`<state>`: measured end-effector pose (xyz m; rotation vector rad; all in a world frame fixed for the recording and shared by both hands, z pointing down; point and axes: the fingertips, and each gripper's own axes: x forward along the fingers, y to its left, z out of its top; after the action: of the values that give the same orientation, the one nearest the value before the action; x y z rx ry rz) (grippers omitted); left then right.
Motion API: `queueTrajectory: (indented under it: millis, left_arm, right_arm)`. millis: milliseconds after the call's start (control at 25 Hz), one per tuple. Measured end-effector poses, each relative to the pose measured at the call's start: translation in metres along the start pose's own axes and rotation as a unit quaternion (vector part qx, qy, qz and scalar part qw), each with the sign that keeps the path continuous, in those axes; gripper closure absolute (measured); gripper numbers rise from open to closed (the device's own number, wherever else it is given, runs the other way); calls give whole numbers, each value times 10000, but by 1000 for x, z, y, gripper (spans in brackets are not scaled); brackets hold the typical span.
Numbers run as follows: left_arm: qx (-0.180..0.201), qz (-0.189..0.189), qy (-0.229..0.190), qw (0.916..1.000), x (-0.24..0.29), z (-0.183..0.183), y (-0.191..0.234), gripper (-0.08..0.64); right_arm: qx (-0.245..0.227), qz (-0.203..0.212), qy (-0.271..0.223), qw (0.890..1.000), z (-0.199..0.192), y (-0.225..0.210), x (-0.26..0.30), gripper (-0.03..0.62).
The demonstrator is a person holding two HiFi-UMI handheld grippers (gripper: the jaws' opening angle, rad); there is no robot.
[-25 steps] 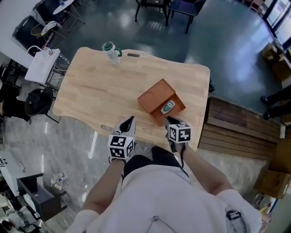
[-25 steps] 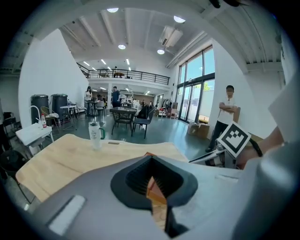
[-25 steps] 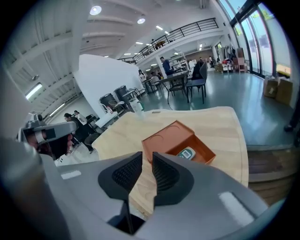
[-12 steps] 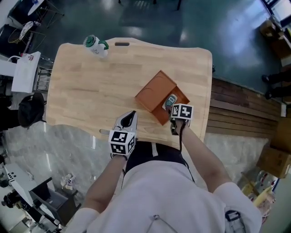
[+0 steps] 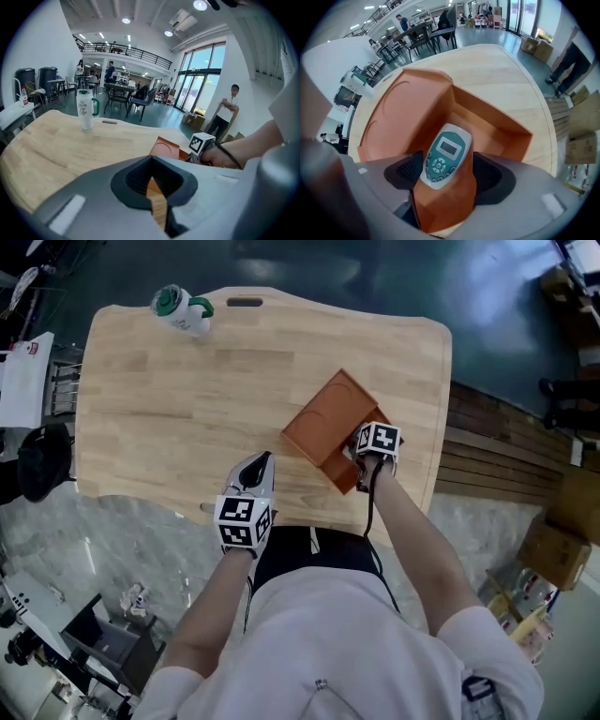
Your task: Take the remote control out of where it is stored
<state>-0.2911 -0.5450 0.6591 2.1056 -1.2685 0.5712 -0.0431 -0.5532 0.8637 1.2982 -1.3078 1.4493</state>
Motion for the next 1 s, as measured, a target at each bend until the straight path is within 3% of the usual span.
queueTrajectory:
  millis: [400, 1000]
  left_arm:
    - [-351, 37, 63, 9994, 10, -17, 33, 560]
    - [-435, 90, 80, 9990, 7, -24, 42, 560]
  right_arm:
    - [58, -558, 413, 9976, 0, -10, 19, 255]
    - [-142, -310, -35, 9994, 1, -10, -3, 298]
